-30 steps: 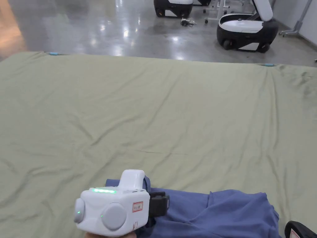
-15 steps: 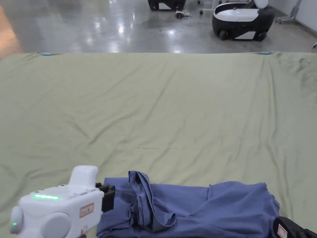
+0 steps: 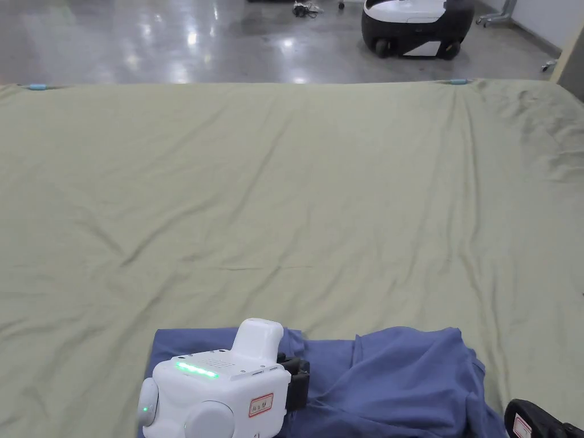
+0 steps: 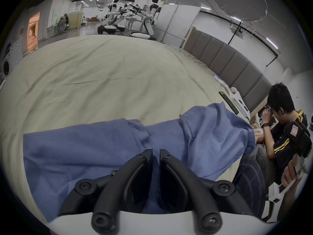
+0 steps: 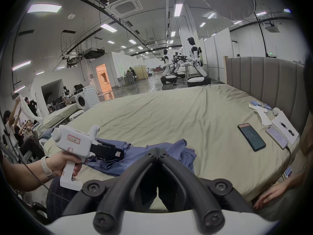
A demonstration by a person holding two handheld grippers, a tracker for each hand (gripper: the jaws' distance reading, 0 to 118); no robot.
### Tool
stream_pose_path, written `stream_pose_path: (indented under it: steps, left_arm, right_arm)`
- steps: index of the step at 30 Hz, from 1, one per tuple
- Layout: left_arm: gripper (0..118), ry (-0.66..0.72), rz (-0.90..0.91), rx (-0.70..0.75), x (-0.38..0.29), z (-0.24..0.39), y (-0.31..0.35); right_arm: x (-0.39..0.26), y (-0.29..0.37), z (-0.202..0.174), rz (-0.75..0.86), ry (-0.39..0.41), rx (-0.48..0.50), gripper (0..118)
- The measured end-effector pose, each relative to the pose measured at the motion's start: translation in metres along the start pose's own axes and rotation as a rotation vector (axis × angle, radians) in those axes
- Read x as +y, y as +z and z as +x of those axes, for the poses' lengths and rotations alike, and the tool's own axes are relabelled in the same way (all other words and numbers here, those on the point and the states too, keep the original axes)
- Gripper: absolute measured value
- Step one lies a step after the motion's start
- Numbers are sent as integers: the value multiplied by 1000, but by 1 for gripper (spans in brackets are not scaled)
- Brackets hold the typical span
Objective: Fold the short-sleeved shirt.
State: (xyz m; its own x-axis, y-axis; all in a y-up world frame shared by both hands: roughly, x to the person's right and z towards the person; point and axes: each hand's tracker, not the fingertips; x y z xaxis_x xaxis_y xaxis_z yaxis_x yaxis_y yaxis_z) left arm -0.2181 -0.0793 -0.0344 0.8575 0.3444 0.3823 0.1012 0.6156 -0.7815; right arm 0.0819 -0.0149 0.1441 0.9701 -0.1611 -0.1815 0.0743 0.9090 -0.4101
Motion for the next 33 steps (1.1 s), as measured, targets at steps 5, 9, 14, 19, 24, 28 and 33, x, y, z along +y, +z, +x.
stream_pose_path:
  steps: [5,9,14,19,24,28,33]
  left_arm:
    - [11,16,115,-27,-11,-21,65]
    - [11,49,140,57,-26,-48,94]
    - [77,189,326,2,-35,-94,152]
    - [111,495,300,-178,-48,-190,181]
    - [111,866,175,-540,-70,-257,137]
    - [110,948,99,-640,-83,-273,78]
    - [111,886,66,-820,-57,-252,33]
  right_arm:
    - [4,-8,-8,6,12,33,0]
    - [1,-17,-24,-7,21,74,0]
    - [-2,-16,-56,-22,101,126,0]
    - [-2,-19,-70,-43,126,136,0]
    - [-3,-32,-83,-65,71,145,0]
    - [-2,-39,-104,-67,87,135,0]
    - [-2,-54,-126,-108,142,124,0]
